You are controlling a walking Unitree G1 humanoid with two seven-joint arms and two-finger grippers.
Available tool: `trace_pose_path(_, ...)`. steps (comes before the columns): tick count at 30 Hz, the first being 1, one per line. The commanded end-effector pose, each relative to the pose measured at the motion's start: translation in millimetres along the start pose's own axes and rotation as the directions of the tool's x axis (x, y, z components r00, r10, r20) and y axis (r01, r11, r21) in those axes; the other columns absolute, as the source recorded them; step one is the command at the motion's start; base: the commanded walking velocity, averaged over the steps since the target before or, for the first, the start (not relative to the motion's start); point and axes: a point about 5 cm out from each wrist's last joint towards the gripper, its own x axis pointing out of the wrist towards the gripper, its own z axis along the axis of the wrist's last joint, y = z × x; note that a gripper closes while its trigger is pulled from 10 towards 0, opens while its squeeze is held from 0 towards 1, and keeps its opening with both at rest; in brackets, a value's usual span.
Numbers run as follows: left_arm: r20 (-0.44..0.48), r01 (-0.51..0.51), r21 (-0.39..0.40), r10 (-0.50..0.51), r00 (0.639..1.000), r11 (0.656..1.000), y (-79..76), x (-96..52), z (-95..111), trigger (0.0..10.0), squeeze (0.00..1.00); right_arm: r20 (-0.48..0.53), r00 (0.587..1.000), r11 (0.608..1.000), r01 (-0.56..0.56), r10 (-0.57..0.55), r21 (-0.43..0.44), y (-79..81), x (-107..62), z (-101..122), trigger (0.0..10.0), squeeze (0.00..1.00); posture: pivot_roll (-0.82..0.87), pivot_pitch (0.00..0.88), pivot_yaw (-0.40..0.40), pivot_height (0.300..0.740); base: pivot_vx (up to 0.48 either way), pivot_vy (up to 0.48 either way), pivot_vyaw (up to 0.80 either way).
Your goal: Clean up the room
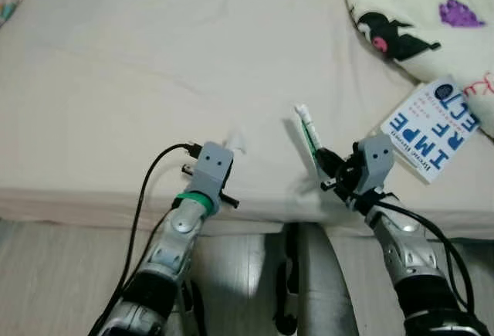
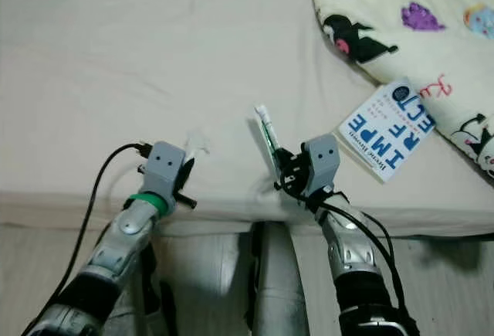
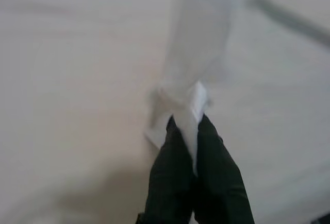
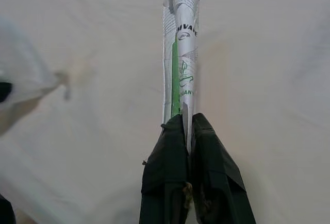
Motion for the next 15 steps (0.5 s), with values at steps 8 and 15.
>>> trace_pose_path(8,0.171,-0.113,-0.074,0.124,0.978,0.991,40.9,-53.8,57.7,10.0,0.00,0.099,0.992,0.995,-0.083,0.078,0.053,22.2,10.3,23.5,10.0,0.00,0.01,0.142,-0.025,0.590,0.000,0.000,0.00)
trace_pose_path(15,0.196,-0.247,-0.073,0.257,0.946,0.966,54.8,-67.4,68.1,10.0,0.00,0.224,0.971,0.988,-0.110,0.084,0.107,45.7,20.1,50.0,10.0,0.00,0.02,0.052,-0.069,0.590,0.000,0.000,0.00)
